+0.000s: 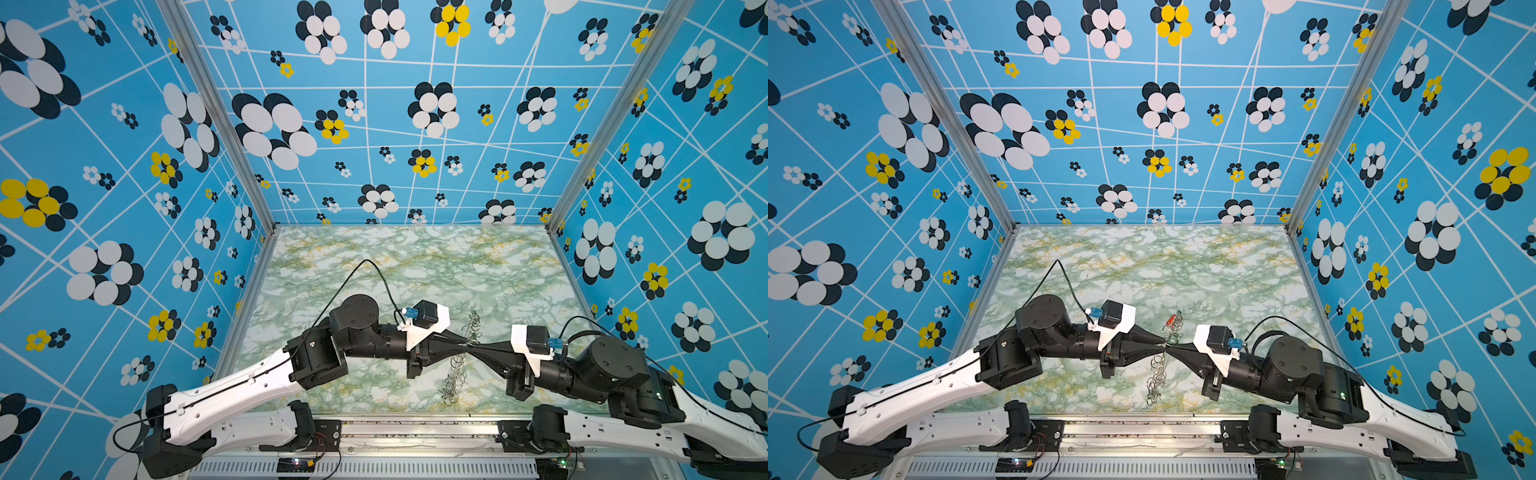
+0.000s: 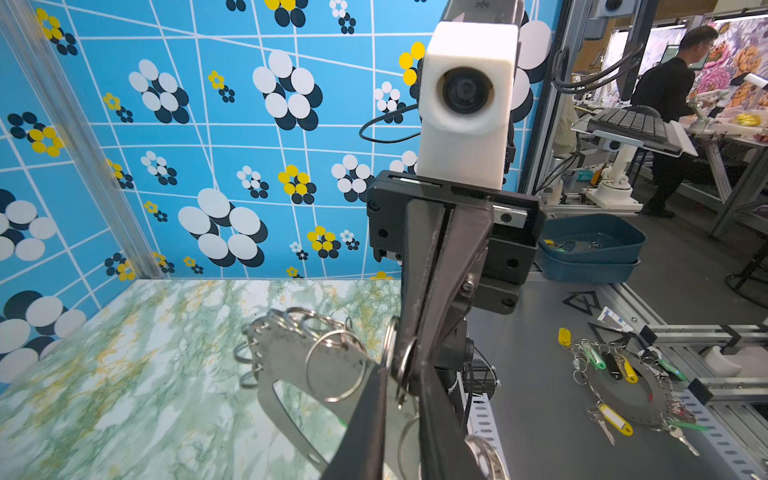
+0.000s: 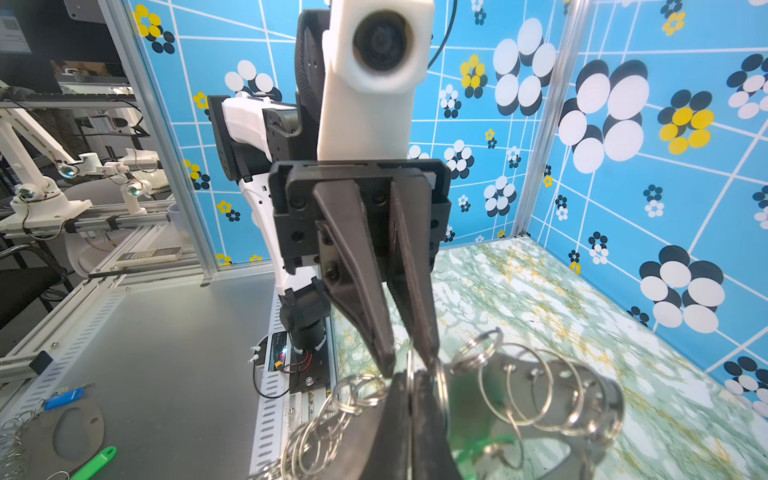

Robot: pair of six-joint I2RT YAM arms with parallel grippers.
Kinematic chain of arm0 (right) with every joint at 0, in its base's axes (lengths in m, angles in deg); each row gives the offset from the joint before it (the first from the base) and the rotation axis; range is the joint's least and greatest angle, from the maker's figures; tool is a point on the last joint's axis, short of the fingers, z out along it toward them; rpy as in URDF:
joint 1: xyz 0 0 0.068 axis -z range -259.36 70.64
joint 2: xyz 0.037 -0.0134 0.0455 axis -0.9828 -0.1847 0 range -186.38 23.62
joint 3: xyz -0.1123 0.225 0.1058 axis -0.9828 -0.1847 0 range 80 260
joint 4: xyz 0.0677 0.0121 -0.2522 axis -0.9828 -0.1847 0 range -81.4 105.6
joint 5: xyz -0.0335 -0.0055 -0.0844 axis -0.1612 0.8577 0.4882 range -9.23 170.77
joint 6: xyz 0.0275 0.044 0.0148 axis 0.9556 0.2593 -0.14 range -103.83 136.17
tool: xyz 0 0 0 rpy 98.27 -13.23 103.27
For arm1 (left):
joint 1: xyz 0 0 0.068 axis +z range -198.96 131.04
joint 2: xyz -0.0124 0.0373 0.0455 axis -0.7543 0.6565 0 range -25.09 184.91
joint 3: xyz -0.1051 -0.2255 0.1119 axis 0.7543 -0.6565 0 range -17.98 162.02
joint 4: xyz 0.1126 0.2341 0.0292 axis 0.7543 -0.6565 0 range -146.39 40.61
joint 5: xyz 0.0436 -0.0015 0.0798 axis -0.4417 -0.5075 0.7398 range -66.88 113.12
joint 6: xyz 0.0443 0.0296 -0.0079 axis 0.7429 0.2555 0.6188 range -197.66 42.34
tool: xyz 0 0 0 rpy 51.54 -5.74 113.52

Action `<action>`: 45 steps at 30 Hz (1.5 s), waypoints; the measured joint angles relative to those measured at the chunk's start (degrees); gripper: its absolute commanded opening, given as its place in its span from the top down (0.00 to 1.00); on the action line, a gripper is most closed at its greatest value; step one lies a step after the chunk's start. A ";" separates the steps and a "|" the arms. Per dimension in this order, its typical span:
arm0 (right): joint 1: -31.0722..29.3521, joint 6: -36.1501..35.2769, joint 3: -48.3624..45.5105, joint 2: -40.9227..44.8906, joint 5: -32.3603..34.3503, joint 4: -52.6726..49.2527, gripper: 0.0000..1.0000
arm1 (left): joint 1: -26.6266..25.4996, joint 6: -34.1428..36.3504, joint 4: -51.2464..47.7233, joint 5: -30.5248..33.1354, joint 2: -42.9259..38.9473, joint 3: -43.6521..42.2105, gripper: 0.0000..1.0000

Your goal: Put the keys on the keyring

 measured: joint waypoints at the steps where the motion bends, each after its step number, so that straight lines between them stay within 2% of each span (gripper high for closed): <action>1: 0.00 -0.02 0.00 0.07 0.00 0.11 1.00 | 0.00 -0.22 0.09 -0.07 0.00 -0.17 0.86; 4: 0.00 -0.02 0.00 0.09 0.00 0.37 1.00 | 0.00 -0.59 0.74 -0.61 0.02 -0.39 0.89; 8: 0.00 0.00 0.00 0.09 -0.44 0.70 1.00 | 0.00 -0.76 1.25 -0.92 0.00 -0.39 0.99; 15: 0.00 0.00 0.00 0.07 -0.83 0.98 1.00 | 0.00 -0.83 1.49 -1.14 0.00 -0.39 1.00; 16: 0.00 0.00 0.02 0.00 -0.81 0.83 0.97 | 0.00 -0.44 1.20 -1.14 0.00 -0.37 1.00; 18: 0.00 0.00 0.66 -0.52 -0.59 -0.90 0.77 | 0.00 0.52 -0.76 -1.11 0.00 0.07 1.00; 22: 0.00 -0.68 5.40 -4.26 -0.42 -7.61 0.69 | 0.00 4.07 -10.25 -0.59 0.85 3.61 1.00; 27: 0.11 -1.99 11.78 -8.92 0.02 -16.65 0.68 | -0.39 9.22 -23.63 0.74 3.48 11.45 1.00; 32: 0.11 -3.26 12.92 -10.95 -0.20 -20.57 0.68 | -0.76 13.25 -32.61 2.49 5.05 16.37 1.00; 38: 0.11 -4.02 12.96 -10.47 -0.81 -21.90 0.68 | -0.87 16.02 -38.88 3.32 6.45 18.97 1.00; 45: 0.11 -4.57 13.00 -11.06 -2.54 -22.03 0.69 | -1.14 17.70 -41.33 3.45 7.02 19.80 1.00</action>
